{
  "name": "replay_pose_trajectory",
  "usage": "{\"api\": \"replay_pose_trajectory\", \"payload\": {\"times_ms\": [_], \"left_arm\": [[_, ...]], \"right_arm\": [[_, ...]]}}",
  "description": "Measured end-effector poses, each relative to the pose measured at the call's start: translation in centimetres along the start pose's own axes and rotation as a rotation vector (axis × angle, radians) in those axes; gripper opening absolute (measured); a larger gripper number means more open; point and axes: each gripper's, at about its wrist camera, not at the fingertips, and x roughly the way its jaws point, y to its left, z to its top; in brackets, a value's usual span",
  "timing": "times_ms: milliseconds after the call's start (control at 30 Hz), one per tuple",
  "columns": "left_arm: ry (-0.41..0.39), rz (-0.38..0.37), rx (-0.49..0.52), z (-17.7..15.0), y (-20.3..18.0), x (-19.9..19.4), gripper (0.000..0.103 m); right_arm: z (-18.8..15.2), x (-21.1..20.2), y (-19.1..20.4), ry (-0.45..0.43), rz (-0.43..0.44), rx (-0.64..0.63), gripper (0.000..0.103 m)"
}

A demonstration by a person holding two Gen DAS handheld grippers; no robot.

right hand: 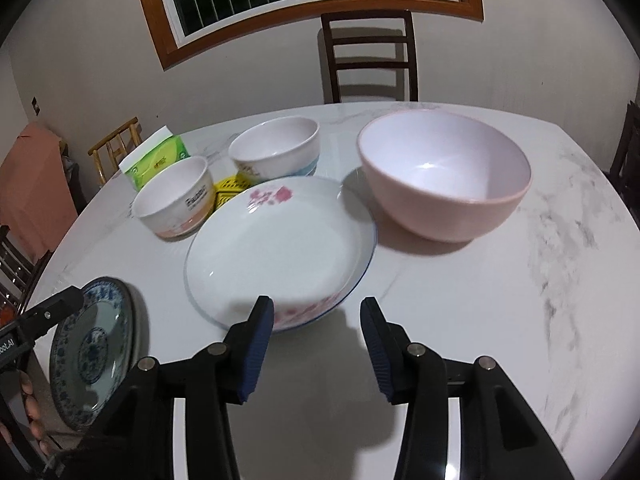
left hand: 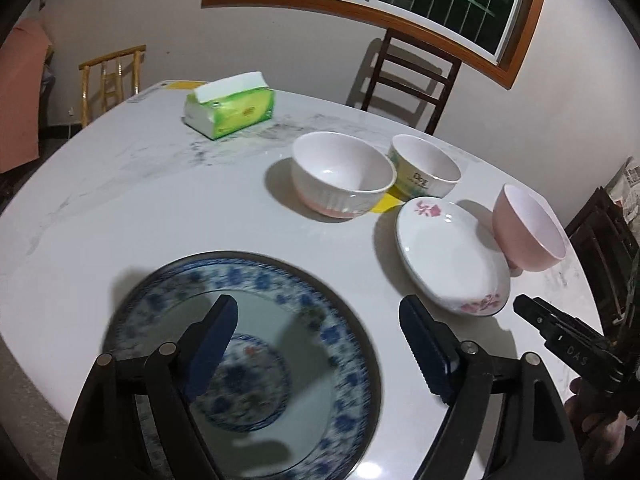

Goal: Organize plates and bowls
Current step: 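Move both tools toward the white plate with pink flowers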

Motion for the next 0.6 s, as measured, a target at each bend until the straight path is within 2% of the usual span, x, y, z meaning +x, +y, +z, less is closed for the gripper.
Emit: {"api": "replay_pose_trajectory", "payload": {"times_ms": [267, 500, 600], "left_arm": [[0.004, 0.000, 0.061, 1.3, -3.5, 2.9, 0.080], [0.096, 0.012, 0.060, 2.1, -5.5, 7.0, 0.079], [0.117, 0.041, 0.076, 2.5, -6.3, 8.1, 0.079]], "right_arm": [[1.0, 3.0, -1.2, 0.025, 0.013, -0.047, 0.046], [1.6, 4.9, -2.0, 0.039, 0.010, -0.019, 0.046], [1.7, 5.5, -2.4, 0.047, 0.002, -0.005, 0.046]]}}
